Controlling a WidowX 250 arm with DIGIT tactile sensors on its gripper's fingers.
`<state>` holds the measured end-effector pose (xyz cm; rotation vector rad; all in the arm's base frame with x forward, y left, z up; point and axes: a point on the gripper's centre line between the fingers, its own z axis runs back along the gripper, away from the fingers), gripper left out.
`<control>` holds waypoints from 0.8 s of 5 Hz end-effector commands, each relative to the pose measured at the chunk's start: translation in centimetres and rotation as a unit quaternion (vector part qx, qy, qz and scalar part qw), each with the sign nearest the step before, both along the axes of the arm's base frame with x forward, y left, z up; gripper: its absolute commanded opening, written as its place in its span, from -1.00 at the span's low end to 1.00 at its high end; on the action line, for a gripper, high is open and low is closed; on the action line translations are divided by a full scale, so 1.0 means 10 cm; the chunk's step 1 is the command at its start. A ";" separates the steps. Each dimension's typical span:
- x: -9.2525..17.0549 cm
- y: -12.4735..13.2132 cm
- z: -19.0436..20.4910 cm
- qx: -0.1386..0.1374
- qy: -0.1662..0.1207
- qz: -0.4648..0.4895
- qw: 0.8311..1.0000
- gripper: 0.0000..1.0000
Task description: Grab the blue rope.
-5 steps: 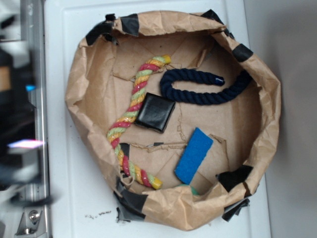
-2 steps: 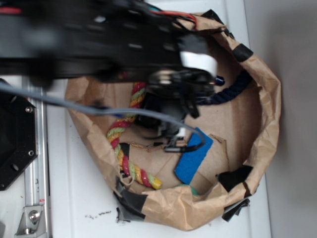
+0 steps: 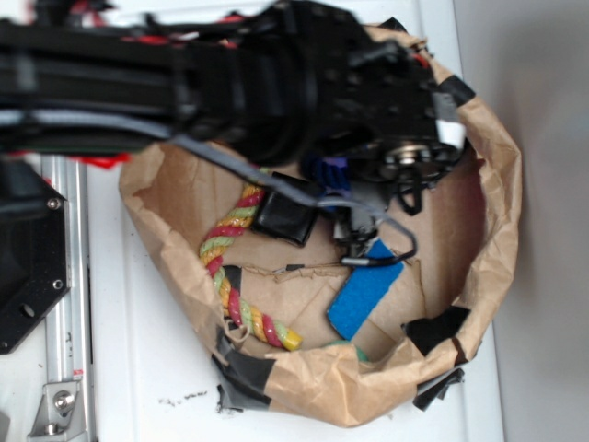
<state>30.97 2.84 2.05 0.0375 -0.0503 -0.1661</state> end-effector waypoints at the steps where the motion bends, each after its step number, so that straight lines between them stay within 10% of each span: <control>1: -0.03 -0.19 -0.04 -0.008 0.002 -0.007 1.000 -1.00; 4: -0.09 -0.41 -0.04 -0.099 -0.004 -0.034 0.995 -1.00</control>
